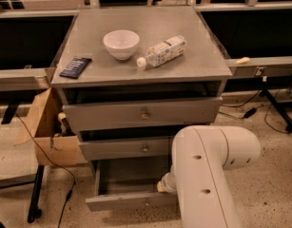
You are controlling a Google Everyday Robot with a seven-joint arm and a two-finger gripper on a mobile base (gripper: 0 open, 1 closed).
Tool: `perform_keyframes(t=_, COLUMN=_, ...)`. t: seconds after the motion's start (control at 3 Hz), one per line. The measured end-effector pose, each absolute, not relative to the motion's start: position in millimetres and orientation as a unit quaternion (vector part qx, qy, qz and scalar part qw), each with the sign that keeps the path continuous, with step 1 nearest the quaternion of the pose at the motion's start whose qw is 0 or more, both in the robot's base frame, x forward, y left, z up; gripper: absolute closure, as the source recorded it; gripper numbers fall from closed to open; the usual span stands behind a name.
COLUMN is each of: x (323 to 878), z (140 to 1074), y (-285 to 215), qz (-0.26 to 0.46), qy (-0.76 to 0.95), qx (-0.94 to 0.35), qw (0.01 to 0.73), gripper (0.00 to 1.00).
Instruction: Open bottom drawer
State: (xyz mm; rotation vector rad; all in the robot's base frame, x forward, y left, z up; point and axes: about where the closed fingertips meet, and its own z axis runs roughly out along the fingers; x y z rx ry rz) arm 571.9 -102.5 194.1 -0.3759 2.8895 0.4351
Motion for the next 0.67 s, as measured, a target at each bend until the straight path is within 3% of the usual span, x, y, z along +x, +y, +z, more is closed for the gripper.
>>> perform_keyframes(t=0.67, x=574.4, z=194.0, y=-103.5, qz=0.15, qy=0.975, qx=-0.123, qw=0.107, gripper=1.0)
